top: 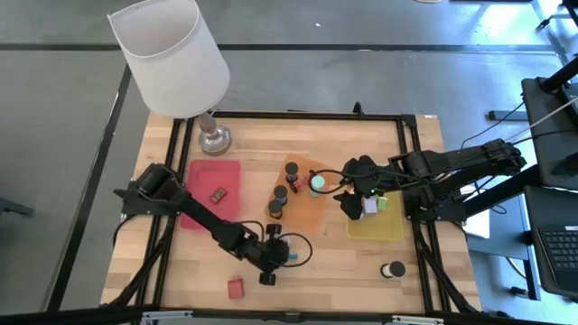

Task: Pick & Place Office items
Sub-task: Put the blue digital clock into the pink bin, then put the white digital clock into the pink bin

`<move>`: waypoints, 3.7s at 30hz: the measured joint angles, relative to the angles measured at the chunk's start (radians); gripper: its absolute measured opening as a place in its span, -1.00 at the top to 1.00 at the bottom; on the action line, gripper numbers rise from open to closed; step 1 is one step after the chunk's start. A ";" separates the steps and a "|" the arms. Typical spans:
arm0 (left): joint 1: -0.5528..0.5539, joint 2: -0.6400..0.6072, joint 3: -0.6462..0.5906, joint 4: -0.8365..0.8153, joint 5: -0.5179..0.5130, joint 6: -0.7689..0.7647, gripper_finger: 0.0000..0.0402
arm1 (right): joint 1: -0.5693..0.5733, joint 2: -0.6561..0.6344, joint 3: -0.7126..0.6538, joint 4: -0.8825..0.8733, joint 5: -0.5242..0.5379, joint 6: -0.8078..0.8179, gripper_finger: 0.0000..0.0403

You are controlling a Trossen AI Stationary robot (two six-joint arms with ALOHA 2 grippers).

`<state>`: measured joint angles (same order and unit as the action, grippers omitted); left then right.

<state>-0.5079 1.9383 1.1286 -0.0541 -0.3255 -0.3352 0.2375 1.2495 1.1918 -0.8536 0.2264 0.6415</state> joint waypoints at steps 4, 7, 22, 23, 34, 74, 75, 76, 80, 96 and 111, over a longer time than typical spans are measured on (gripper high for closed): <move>0.000 -0.098 0.000 -0.010 0.003 -0.034 0.73 | 0.000 0.000 0.000 0.000 0.000 0.000 -0.29; -0.005 -0.184 0.001 -0.034 -0.015 -0.062 0.69 | 0.000 0.000 0.000 0.000 0.000 0.001 -0.29; -0.139 -0.685 -0.137 -0.799 -0.339 -0.577 0.68 | 0.000 0.000 0.000 0.000 0.017 0.050 -0.29; -0.152 -0.720 -0.176 -0.815 -0.357 -0.635 0.68 | 0.000 0.000 0.000 0.001 0.017 0.059 -0.29; -0.115 -0.873 -0.568 -0.842 -0.377 -1.293 0.69 | 0.000 0.000 0.000 0.002 0.050 0.137 -0.29; -0.031 -0.858 -0.749 -0.540 -0.226 -1.037 0.51 | 0.000 0.000 0.000 0.005 0.151 0.181 -0.30; -0.031 -0.858 -0.749 -0.540 -0.226 -1.039 0.48 | 0.000 0.000 0.000 0.005 0.151 0.181 -0.30; -0.031 -0.860 -0.748 -0.541 -0.224 -1.039 0.46 | 0.000 0.000 0.000 0.005 0.151 0.181 -0.30; -0.031 -0.872 -0.712 -0.546 -0.220 -1.002 0.35 | 0.000 0.000 0.000 0.004 0.151 0.181 -0.30; -0.033 -0.874 -0.505 -0.350 -0.235 -0.709 0.07 | 0.000 0.000 0.000 0.005 0.151 0.181 -0.30; -0.032 -0.507 -0.497 0.452 -0.233 -0.546 -0.21 | 0.000 0.000 0.000 0.004 0.147 0.073 -0.29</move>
<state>-0.5404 1.4308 0.6314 0.3983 -0.5583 -0.8814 0.2375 1.2495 1.1915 -0.8494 0.3737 0.7149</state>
